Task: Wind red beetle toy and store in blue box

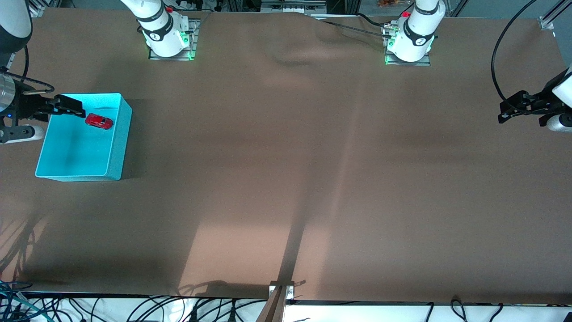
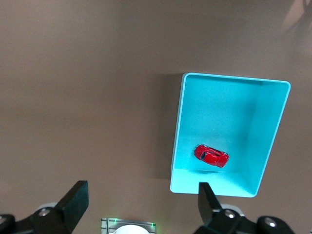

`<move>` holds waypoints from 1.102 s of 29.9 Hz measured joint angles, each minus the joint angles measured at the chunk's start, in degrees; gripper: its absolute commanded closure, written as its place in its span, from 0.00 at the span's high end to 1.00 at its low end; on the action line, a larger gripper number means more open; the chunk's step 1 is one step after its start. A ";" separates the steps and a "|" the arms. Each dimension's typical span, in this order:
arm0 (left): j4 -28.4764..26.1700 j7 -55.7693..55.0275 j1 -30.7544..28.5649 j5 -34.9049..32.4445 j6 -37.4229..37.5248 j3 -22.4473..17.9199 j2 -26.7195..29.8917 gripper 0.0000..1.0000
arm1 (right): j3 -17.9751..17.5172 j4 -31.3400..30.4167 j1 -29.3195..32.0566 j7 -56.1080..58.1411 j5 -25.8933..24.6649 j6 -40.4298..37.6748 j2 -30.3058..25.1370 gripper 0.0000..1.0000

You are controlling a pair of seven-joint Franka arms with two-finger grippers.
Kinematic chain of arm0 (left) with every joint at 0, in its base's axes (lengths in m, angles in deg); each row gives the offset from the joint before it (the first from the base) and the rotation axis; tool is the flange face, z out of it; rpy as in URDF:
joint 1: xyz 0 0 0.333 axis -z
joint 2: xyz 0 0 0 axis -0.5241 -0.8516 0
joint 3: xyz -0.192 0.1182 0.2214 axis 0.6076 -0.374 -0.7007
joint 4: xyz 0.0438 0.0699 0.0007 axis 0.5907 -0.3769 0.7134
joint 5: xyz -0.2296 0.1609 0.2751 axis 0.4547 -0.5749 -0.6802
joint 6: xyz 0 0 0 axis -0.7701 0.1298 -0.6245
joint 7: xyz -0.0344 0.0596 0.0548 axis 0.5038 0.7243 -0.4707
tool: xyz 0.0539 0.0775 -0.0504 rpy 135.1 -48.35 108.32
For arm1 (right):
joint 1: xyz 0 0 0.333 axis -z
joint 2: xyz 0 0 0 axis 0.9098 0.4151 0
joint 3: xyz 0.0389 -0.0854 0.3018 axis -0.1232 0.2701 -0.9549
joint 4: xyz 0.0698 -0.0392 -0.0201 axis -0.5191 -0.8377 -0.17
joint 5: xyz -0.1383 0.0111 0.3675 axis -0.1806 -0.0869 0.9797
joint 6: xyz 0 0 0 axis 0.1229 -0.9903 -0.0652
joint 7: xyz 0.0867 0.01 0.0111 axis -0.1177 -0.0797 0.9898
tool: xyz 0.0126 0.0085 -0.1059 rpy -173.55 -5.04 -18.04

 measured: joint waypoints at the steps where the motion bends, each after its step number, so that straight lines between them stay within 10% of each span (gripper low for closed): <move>1: 0.01 0.00 0.00 0.00 0.00 0.00 0.00 1.00 | -0.01 0.08 0.01 -0.09 -0.62 0.71 -0.03 1.00; 33: 0.67 0.00 -0.01 0.00 0.00 0.00 0.00 1.00 | -1.66 -17.11 0.00 -2.48 -0.34 9.34 -14.89 1.00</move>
